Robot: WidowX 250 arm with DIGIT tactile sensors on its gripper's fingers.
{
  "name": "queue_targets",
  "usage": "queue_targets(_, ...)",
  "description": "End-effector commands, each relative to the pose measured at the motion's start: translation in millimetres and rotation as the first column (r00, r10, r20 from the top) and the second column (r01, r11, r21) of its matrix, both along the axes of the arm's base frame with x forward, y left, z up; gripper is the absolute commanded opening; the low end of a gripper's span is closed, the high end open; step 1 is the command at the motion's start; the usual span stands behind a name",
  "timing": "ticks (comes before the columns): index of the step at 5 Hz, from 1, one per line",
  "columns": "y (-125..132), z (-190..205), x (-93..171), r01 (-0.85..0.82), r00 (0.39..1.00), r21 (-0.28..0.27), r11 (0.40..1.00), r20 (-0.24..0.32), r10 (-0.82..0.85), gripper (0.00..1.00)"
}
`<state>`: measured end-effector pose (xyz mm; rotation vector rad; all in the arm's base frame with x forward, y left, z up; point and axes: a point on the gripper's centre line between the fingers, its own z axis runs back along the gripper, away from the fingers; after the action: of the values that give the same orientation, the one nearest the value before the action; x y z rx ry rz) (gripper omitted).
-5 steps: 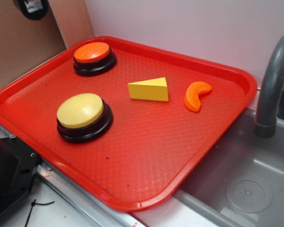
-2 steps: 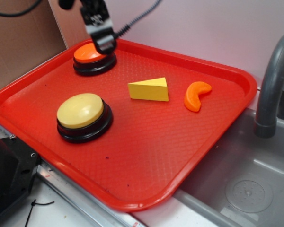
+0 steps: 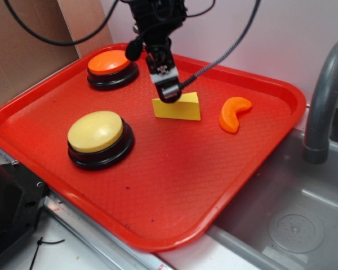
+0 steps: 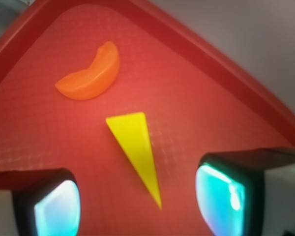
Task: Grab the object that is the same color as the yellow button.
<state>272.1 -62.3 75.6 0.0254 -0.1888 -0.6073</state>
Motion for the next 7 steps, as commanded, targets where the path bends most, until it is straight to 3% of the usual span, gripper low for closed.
queue_targets(1,-7,-29,26,0.089,0.996,-0.089,0.992,-0.025,-0.091,1.00)
queue_targets(2,-5,-42,30,0.096,0.993,-0.103,0.990,-0.055,-0.102,1.00)
queue_targets(3,-8,-48,34,0.123,0.990,-0.084,0.989,-0.061,-0.128,0.04)
queue_targets(4,-10,-41,32,0.119,0.991,-0.091,0.989,-0.056,-0.125,0.00)
queue_targets(7,3,46,6,-0.203,0.949,-0.031,0.979,-0.252,0.189,0.00)
